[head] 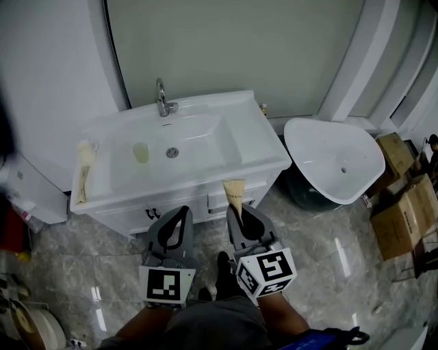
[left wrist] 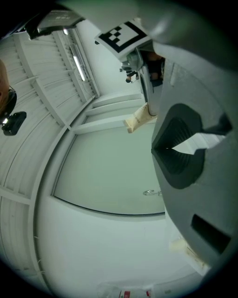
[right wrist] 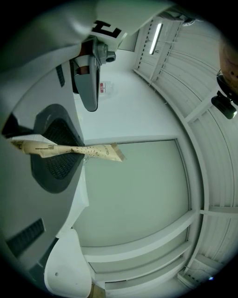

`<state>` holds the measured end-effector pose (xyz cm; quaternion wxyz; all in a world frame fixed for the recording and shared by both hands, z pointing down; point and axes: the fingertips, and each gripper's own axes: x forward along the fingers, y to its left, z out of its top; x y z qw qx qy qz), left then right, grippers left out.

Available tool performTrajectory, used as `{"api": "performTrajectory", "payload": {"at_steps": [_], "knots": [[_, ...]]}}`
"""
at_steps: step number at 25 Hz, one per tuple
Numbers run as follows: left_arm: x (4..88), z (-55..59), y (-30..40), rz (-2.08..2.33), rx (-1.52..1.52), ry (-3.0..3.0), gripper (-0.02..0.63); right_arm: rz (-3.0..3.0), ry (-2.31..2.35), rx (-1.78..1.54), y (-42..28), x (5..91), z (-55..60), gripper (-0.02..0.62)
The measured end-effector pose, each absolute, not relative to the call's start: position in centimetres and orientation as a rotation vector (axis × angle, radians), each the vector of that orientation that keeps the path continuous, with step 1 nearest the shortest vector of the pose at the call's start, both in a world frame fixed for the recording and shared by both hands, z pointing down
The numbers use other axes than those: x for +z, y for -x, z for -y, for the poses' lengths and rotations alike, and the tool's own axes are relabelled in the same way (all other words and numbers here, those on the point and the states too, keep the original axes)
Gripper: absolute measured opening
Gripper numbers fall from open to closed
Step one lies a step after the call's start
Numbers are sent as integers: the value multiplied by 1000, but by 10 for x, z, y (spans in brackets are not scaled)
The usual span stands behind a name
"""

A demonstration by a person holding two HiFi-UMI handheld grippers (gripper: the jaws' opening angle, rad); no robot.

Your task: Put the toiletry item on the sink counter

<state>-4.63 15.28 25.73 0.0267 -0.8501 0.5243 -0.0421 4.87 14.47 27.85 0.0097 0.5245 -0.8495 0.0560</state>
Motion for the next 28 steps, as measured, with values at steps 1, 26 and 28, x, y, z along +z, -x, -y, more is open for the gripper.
{"api": "performTrajectory", "payload": {"at_steps": [1, 26, 28], "knots": [[259, -145, 43, -1622, -139, 2626, 11, 2652, -1635, 190, -52, 282, -137, 34], [229, 48, 4, -1793, -156, 2414, 11, 2826, -1452, 163, -92, 253, 83, 34], [228, 53, 7, -1813, -149, 2399, 11, 2838, -1439, 146, -89, 249, 91, 35]]}}
